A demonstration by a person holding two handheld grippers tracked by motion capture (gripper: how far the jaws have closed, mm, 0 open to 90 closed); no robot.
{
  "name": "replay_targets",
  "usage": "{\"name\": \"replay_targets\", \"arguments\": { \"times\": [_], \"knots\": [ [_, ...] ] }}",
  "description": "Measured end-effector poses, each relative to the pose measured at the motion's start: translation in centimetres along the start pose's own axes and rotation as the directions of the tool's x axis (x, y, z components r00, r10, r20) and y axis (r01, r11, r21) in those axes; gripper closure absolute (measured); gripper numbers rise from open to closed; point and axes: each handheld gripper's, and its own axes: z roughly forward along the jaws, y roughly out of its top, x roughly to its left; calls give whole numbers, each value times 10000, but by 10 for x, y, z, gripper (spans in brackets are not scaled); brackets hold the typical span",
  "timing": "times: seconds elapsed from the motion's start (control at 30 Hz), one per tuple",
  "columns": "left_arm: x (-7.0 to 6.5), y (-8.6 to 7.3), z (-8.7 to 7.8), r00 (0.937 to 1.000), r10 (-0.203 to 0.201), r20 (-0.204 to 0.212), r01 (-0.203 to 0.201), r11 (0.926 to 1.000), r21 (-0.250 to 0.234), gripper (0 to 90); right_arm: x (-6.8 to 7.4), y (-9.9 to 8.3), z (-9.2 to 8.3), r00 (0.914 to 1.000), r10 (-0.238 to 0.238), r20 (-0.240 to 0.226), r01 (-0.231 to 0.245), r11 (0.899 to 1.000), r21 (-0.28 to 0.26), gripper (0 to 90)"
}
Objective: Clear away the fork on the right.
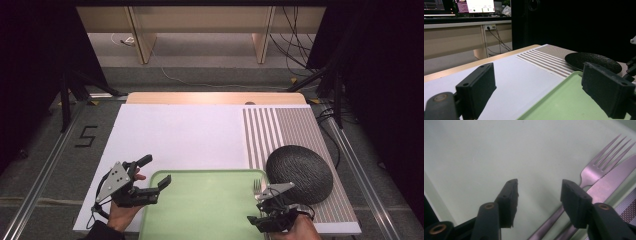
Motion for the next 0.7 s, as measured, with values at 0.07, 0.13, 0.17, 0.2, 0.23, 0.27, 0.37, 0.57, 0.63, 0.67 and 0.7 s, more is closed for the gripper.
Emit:
{"name": "replay_targets", "arguments": {
  "times": [0.07,0.13,0.17,0.2,0.23,0.27,0.37,0.57,0.63,0.67,0.7],
  "knots": [
    [0,0,0,10000,8,2,-8,10000,-5,115,-1,1,-1,9998,215,-32,-215,9996,-158,406],
    [0,0,0,10000,9,1,-9,10000,4,116,-2,1,-3,9992,409,-5,-409,9989,-223,370],
    [0,0,0,10000,13,1,-13,10000,7,116,-3,2,-3,9986,530,10,-529,9982,-290,352],
    [0,0,0,10000,11,2,-11,10000,1,116,-3,2,-3,9982,594,22,-593,9977,-334,340],
    [0,0,0,10000,10,1,-10,10000,0,116,-5,2,-4,9980,626,5,-625,9970,-454,329],
    [0,0,0,10000,10,0,-10,10000,-2,116,-5,2,-5,9972,747,-10,-746,9959,-515,319],
    [0,0,0,10000,10,-3,-10,10000,-7,116,-10,2,-8,9939,1096,-149,-1105,9904,-831,301],
    [0,0,0,10000,11,-3,-11,10000,-9,116,-17,0,-12,9869,1600,-213,-1615,9784,-1290,272],
    [0,0,0,10000,1,-1,-1,10000,-10,116,-19,0,-14,9850,1723,-129,-1724,9753,-1379,261],
    [0,0,0,10000,1,-9,-1,10000,-4,115,-19,0,-14,9844,1751,-156,-1755,9743,-1409,260],
    [0,0,0,10000,2,-7,-2,10000,-15,116,-20,0,-15,9839,1784,-119,-1781,9722,-1520,258]
  ]
}}
